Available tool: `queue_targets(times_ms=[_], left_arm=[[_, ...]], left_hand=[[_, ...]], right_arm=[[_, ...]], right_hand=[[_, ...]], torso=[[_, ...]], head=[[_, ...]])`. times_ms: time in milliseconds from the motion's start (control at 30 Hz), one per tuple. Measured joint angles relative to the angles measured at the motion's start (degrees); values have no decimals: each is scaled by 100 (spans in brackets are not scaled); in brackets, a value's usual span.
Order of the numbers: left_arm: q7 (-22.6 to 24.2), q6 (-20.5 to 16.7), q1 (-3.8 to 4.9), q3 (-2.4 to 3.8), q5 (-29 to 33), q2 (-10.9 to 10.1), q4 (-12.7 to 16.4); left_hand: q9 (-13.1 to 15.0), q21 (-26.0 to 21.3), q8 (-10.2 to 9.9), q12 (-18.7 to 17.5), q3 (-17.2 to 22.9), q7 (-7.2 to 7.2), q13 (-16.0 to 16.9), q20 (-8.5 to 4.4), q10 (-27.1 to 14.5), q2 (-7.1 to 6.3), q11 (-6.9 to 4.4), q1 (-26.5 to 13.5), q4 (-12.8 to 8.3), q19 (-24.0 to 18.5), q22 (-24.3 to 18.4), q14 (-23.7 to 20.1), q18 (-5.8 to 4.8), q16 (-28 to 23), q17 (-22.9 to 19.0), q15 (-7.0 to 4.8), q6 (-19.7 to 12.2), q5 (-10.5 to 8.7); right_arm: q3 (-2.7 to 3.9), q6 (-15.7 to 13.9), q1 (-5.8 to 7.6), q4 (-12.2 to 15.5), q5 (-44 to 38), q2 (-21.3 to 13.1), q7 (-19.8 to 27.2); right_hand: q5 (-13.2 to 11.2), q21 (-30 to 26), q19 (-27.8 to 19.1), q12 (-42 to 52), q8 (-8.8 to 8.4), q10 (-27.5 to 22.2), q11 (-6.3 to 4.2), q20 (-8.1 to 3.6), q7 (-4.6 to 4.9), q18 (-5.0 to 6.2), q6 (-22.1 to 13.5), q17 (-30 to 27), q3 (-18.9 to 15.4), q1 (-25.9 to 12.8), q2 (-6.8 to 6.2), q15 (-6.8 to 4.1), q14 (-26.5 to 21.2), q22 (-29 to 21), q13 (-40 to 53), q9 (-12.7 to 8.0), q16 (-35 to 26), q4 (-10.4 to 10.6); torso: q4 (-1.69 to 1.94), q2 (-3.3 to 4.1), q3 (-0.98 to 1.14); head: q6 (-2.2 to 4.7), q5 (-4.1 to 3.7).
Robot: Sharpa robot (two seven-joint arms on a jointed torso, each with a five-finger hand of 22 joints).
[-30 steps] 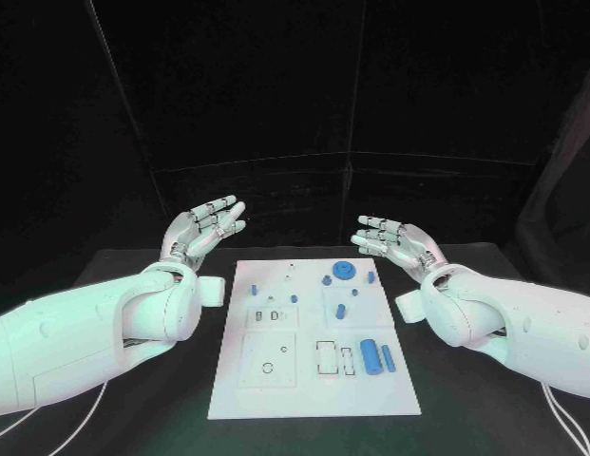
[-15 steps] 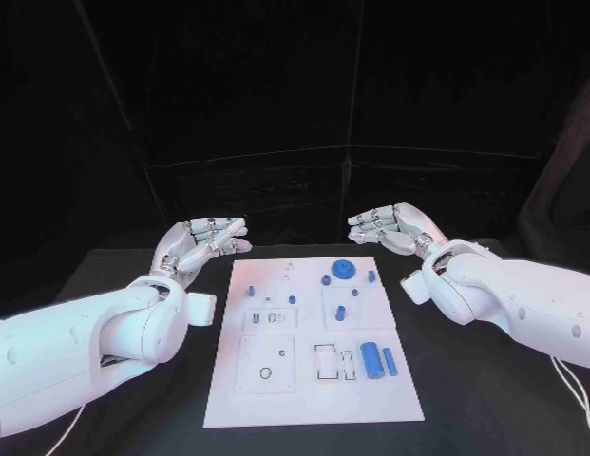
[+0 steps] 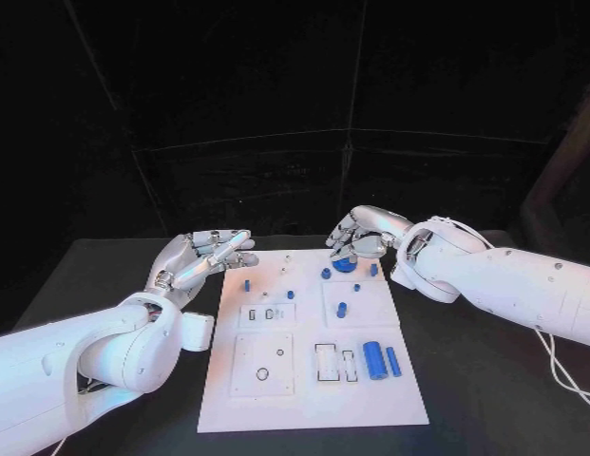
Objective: Assemble the parts on the task board
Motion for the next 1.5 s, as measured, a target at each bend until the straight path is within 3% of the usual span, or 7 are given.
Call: queue_targets(times_ms=[100, 300, 567, 900, 1333, 1400, 1500], left_arm=[[-16, 36, 0, 0, 0, 0, 40], [-50, 99, 10, 0, 0, 0, 43], [-82, 153, 23, 2, 0, 9, 27], [-123, 194, 29, 2, 1, 25, -7], [-166, 219, 39, 2, 1, 27, -16], [-171, 221, 42, 2, 1, 27, -18], [-180, 226, 46, 2, 1, 23, -17]], left_hand=[[-2, -32, -17, -21, -6, 0, -5, 17, -23, 0, 23, 0, -5, 17, -10, 0, 0, -22, 0, 0, 0, 0], [-2, -32, -17, -21, -21, 0, -5, 17, -23, 0, 23, 0, -21, 17, -18, 0, -1, -22, -1, 0, 0, 0], [-1, -62, -44, -49, -21, 21, -4, 17, -43, 26, 43, -26, -21, 17, -31, -21, -2, -47, -1, 20, -22, 0], [-1, -62, -93, -94, -46, 41, -4, 17, -64, 26, 63, -26, -46, 17, -46, -21, -3, -73, -2, 20, -43, 0], [-5, -84, -93, -115, -53, 41, -3, 18, -63, 26, 63, -26, -53, 17, -51, -20, -3, -93, 3, 20, -42, 0], [-5, -87, -99, -115, -53, 41, -3, 18, -63, 26, 63, -26, -53, 17, -52, -21, -4, -93, 3, 20, -42, 0], [-5, -87, -113, -115, -53, 41, -3, 18, -63, 26, 63, -26, -53, 17, -57, -21, -4, -93, 3, 20, -42, 0]], right_arm=[[6, 129, 11, 2, -564, 52, -303], [20, 381, 47, -17, -1443, 153, -800], [23, 662, 63, -55, -1967, 247, -1063], [25, 857, 66, -171, -2186, 379, -1125], [25, 989, 67, -340, -2259, 521, -1094], [25, 1001, 67, -355, -2262, 533, -1088], [25, 1023, 67, -388, -2268, 550, -1079]], right_hand=[[0, 385, 116, 0, -52, 17, -22, -77, -29, 1, 29, 278, 0, -51, -51, -60, 61, 223, 5, 0, 416, 0], [0, 943, 103, 0, -80, -189, -56, -108, -29, 0, 28, 804, 16, -95, -95, -59, 59, 579, 7, -6, 1236, -16], [0, 1736, -3, 0, -81, -332, -20, -68, -37, 0, -23, 1388, 167, -95, -95, -59, 59, 1205, 11, -6, 2152, -20], [-19, 2690, 226, 0, -80, -394, 0, -48, -37, 0, -63, 1879, 439, -118, -117, -59, 58, 2394, 10, -6, 2901, -6], [-100, 3047, 289, 0, -80, -393, 0, -25, -37, -4, -63, 2390, 731, -176, -59, -59, 58, 2850, 5, -6, 3489, -11], [-140, 3097, 289, 0, -80, -393, 0, -26, -37, -95, -63, 2453, 787, -179, -56, -59, 58, 2910, 5, -6, 3563, -2], [-186, 3150, 289, 0, -80, -393, 0, -25, -37, -94, -63, 2500, 898, -179, -56, -59, 58, 2963, 5, -6, 3631, -6]], torso=[[30, 63, -8], [67, 175, -19], [90, 265, -34], [104, 315, -39], [104, 358, -42], [108, 364, -44], [114, 373, -48]], head=[[9, -24], [19, -54], [41, -71], [51, -76], [43, -57], [42, -55], [42, -47]])
